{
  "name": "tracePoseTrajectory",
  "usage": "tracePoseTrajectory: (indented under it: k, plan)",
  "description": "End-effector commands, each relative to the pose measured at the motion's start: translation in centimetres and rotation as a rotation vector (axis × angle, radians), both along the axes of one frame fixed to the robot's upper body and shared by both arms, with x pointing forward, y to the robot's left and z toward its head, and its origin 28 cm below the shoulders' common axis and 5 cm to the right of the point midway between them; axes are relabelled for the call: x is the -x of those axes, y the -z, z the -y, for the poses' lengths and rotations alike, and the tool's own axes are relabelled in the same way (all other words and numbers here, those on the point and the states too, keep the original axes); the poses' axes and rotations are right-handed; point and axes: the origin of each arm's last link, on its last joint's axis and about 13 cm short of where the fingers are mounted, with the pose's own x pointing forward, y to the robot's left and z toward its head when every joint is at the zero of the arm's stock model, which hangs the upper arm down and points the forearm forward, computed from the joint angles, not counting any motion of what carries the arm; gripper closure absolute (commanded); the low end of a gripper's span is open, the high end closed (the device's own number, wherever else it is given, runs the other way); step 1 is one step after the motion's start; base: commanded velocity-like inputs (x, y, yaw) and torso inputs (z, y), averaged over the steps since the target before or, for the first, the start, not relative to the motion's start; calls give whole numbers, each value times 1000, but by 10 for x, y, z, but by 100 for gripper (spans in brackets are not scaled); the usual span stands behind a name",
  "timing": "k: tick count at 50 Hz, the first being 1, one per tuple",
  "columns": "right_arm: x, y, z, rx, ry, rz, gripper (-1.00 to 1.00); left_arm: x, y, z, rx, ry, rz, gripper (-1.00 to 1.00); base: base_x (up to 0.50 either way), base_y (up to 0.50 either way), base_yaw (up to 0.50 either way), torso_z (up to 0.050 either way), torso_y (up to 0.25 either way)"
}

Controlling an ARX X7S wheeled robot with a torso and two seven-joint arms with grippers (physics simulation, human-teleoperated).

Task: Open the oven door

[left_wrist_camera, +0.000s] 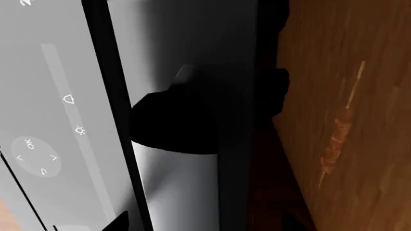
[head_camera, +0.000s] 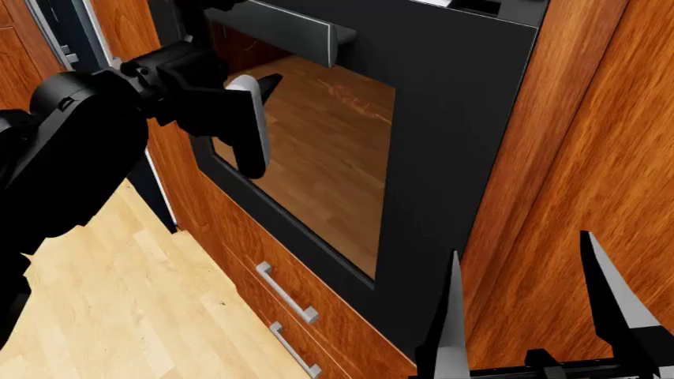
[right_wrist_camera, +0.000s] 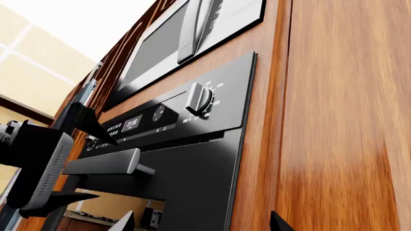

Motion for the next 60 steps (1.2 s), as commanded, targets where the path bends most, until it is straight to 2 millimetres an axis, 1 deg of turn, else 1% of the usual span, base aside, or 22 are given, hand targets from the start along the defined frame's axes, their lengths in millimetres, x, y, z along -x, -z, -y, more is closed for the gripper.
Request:
tracePoseTrajectory:
  k: [1, 15, 41, 42, 60]
  plan:
    - [0, 0, 0, -2, -1, 0, -100, -9, 0, 5, -22, 2, -9, -100, 0, 0, 0, 0, 0]
    - [0, 0, 1, -3, -1, 0, -100, -19, -2, 11, 2, -11, -1, -100, 0, 0, 0, 0, 0]
    - [-1, -1, 1, -2, 0, 1, -100, -24, -1, 18, 16, 32, -10, -100, 0, 0, 0, 0, 0]
    - [-2, -1, 1, -2, 0, 1, -100, -25, -2, 18, 18, 32, -6, 100, 0, 0, 0, 0, 0]
    - [-1, 0, 1, -2, 1, 3, -100, -26, 2, 17, 27, 32, 10, 100, 0, 0, 0, 0, 0]
